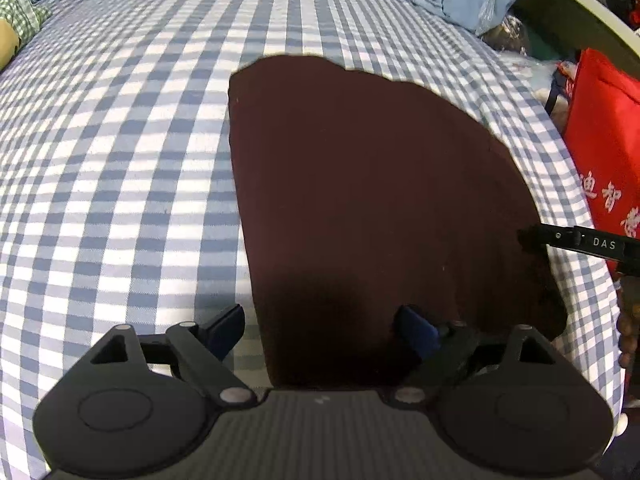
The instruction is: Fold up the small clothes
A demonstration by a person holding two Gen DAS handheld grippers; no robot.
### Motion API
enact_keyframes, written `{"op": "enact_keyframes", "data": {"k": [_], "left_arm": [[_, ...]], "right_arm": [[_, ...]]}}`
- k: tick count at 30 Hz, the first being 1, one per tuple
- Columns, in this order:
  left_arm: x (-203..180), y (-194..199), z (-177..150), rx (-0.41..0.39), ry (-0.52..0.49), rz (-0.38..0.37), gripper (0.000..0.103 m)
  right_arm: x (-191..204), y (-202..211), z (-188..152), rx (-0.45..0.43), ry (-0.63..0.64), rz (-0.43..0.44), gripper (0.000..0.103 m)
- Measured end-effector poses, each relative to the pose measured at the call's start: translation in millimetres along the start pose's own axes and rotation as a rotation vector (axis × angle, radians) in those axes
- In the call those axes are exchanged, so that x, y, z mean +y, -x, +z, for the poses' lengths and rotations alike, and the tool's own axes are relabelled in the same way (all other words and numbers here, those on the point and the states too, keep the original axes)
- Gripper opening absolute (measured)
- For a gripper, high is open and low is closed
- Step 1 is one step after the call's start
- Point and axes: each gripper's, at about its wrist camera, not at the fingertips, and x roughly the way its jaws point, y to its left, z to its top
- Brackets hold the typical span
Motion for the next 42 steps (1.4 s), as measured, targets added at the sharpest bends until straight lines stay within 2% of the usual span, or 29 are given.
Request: {"op": "enact_keyframes", "data": {"k": [5, 8, 11, 18, 24, 26, 32, 42], "left_arm": [[11, 14, 14, -0.097, 0.049, -0.034, 0.1], [21, 11, 25, -0.115, 0.08, -0.023, 0.101], [31, 1, 34, -0.094, 0.103, -0.014, 0.101], [52, -29, 46, -0.028, 0.143, -0.012, 0.102], [60, -47, 46, -0.003, 0.134, -0.044, 0.103], [62, -52, 46, 0.008, 0.145, -0.065, 0.103], [67, -72, 49, 0.044, 0.198, -0.128, 0.103], [62, -88, 53, 0.068, 0.191, -0.122, 0.103]], "right_arm": [[-1, -8, 19, -0.032, -0.009, 0.078, 0.082], [0, -18, 33, -0.03, -0.001, 0.122, 0.088], [1, -31, 47, -0.026, 0.013, 0.152, 0.092], [-3, -67, 66, 0.045, 0.017, 0.144, 0.096], [-17, -89, 56, 0.127, -0.098, 0.186, 0.098], [-20, -91, 49, 0.134, -0.139, 0.214, 0.098], [-11, -88, 39, 0.131, -0.124, 0.219, 0.099], [-5, -94, 40, 0.145, -0.114, 0.202, 0.103]]}}
